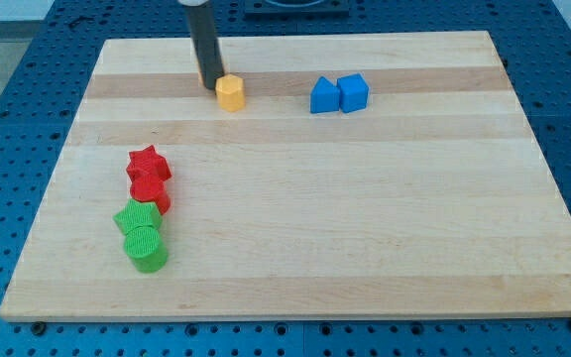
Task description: Move the yellow hexagon towards left side of the blue triangle
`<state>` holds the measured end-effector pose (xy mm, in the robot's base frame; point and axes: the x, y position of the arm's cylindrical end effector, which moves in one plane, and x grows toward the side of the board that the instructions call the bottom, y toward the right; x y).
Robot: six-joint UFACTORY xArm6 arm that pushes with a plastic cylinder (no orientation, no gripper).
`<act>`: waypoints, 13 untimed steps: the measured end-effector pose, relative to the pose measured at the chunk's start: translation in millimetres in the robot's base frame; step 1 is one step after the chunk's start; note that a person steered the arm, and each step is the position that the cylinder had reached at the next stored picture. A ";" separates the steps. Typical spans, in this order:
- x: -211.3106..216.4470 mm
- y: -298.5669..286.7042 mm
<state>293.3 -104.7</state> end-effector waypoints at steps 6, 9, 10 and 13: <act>31.7 -5.5; 53.1 44.9; 83.2 44.8; 82.8 48.1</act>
<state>376.1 -56.6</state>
